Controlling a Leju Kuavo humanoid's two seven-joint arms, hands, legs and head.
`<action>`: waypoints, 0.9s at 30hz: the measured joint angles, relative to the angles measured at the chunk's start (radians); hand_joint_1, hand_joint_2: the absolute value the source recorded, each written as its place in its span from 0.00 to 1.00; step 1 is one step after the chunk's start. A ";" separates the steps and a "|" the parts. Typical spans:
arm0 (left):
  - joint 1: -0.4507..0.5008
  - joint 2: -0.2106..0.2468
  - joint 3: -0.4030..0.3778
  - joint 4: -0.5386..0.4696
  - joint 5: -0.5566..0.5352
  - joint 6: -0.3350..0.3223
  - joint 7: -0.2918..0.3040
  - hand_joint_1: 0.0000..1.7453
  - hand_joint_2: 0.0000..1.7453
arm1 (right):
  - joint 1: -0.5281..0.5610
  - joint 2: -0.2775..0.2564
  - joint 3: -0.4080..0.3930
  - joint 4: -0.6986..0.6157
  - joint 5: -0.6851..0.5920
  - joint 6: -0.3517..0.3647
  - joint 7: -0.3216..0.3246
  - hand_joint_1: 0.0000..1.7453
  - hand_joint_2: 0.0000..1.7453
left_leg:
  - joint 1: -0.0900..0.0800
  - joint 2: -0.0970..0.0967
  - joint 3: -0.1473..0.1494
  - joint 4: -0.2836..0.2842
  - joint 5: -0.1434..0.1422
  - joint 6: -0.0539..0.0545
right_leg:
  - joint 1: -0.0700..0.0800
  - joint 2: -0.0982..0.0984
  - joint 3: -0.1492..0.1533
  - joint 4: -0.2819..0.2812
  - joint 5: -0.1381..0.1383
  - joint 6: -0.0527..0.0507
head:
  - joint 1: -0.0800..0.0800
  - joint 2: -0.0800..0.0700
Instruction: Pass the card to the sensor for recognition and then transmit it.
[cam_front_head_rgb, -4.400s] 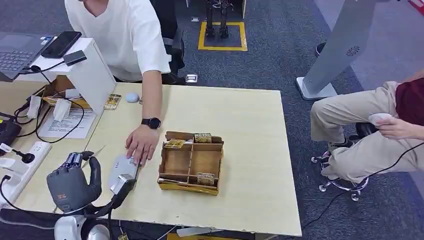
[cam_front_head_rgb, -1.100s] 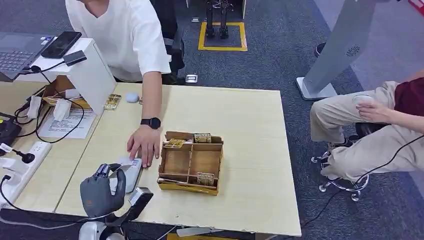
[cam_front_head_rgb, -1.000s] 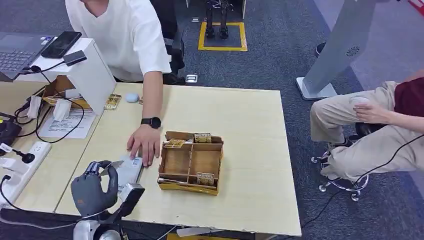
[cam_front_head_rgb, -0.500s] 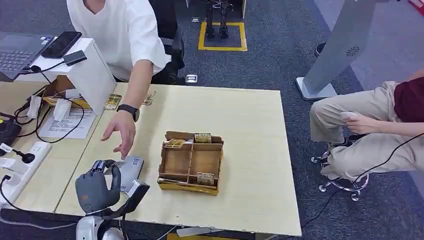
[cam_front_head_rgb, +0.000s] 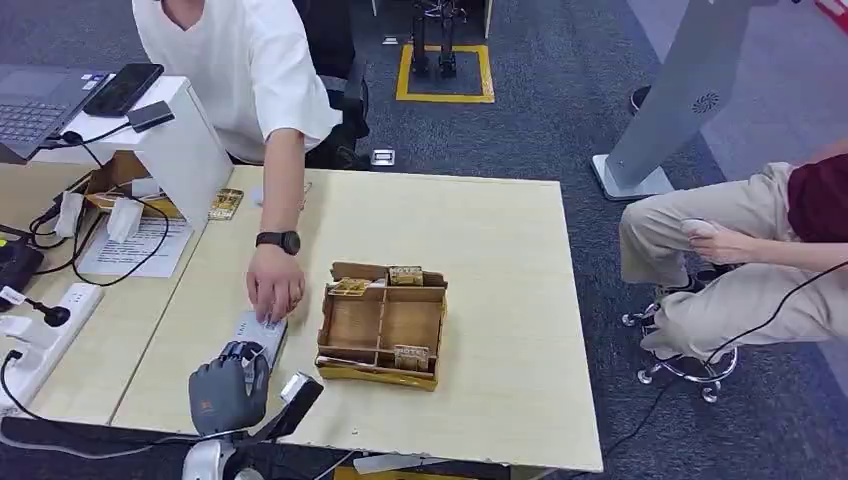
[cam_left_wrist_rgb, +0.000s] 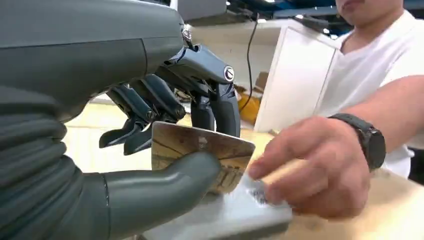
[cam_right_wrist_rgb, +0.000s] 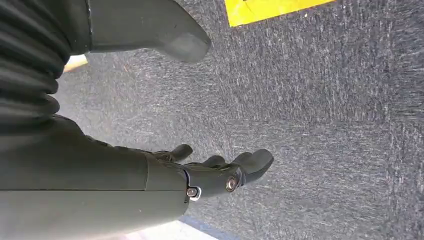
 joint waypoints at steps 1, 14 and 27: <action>-0.003 0.000 -0.002 0.018 0.000 0.000 0.000 1.00 1.00 | 0.000 0.000 0.002 0.000 -0.001 0.000 0.000 0.00 1.00 | 0.000 0.000 0.000 0.000 0.000 0.000 | 0.000 0.000 0.000 0.000 0.000 0.000 | 0.000 0.000; -0.024 0.000 -0.013 0.102 0.019 0.000 0.008 1.00 1.00 | 0.000 0.000 0.007 -0.002 -0.006 0.000 -0.002 0.00 1.00 | 0.000 0.000 0.004 0.000 0.000 0.000 | 0.000 0.000 0.005 0.000 0.000 0.000 | 0.000 0.000; -0.017 -0.007 -0.012 0.027 0.367 0.002 -0.223 1.00 1.00 | 0.002 0.000 0.007 -0.001 -0.012 0.000 -0.006 0.00 1.00 | 0.000 0.000 0.005 0.000 0.000 0.000 | 0.000 -0.001 0.005 0.000 0.000 0.000 | 0.000 0.000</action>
